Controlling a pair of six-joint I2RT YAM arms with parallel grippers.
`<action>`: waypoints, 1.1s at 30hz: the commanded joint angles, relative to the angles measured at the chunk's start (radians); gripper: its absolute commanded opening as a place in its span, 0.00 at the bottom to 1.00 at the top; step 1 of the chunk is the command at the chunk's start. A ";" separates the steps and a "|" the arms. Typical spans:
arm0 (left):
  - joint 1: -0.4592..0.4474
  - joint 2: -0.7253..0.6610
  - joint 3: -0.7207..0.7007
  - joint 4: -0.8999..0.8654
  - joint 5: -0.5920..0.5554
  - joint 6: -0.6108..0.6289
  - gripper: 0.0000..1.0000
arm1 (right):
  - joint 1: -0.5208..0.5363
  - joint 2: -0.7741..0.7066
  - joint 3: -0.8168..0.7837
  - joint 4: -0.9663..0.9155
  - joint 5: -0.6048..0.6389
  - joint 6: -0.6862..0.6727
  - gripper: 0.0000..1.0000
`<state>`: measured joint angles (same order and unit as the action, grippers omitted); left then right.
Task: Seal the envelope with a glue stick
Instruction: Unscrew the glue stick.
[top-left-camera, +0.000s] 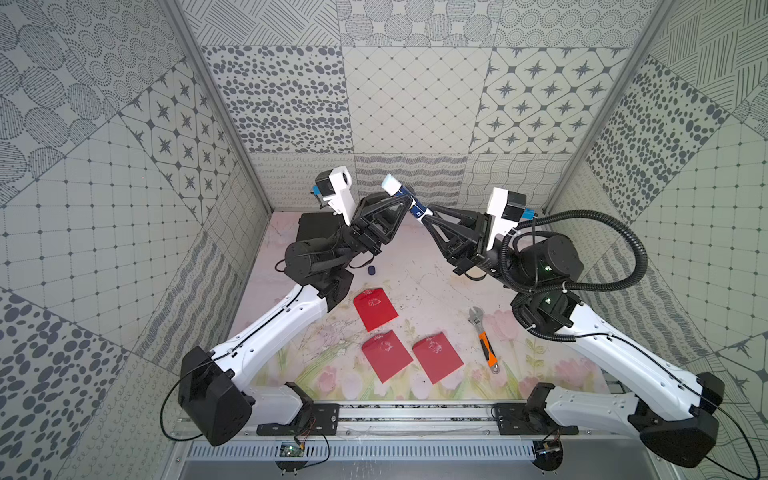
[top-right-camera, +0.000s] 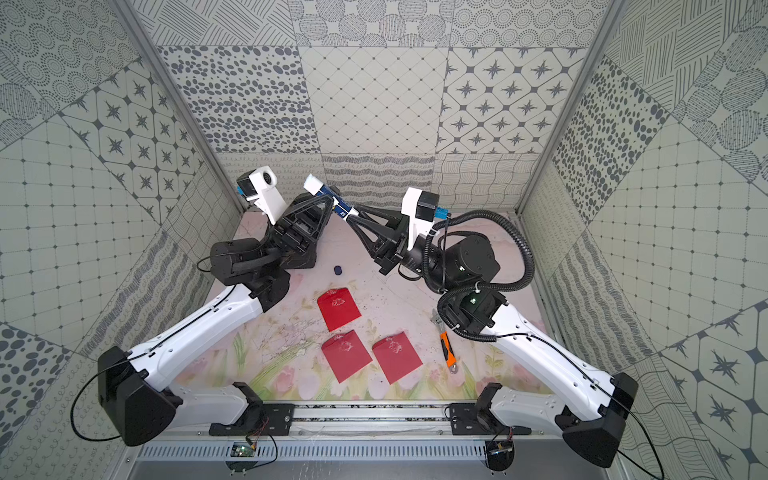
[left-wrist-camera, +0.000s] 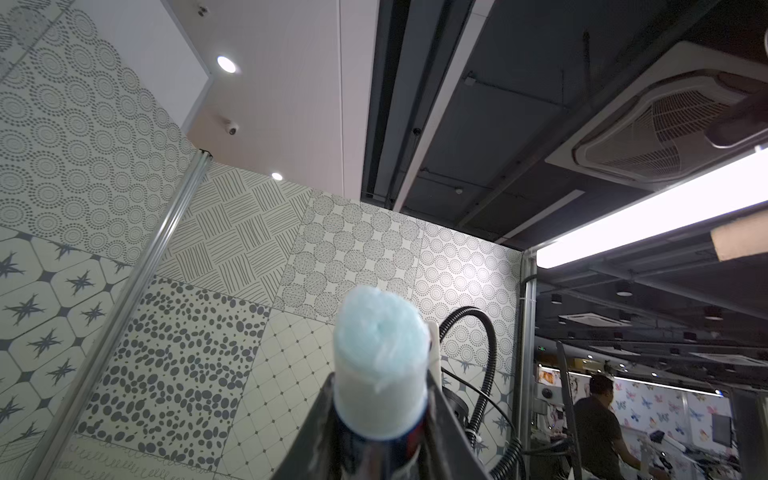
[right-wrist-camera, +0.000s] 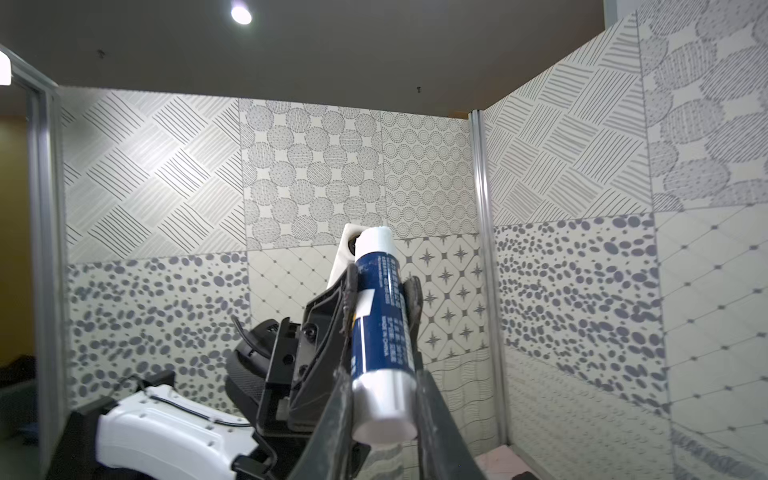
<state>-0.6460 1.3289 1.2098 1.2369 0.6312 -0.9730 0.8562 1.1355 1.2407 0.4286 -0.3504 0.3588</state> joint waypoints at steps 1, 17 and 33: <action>0.005 0.026 0.080 0.179 0.092 -0.015 0.00 | 0.011 -0.036 0.000 0.056 -0.186 0.368 0.14; 0.005 0.016 0.073 0.145 0.072 0.006 0.00 | 0.010 -0.099 -0.012 0.007 -0.156 0.312 0.41; 0.004 -0.145 -0.108 -0.338 -0.373 0.044 0.00 | 0.010 0.001 -0.028 0.035 0.106 -0.748 0.57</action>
<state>-0.6460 1.2201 1.1202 1.0809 0.4763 -0.9318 0.8639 1.1011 1.2282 0.4061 -0.2901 -0.1097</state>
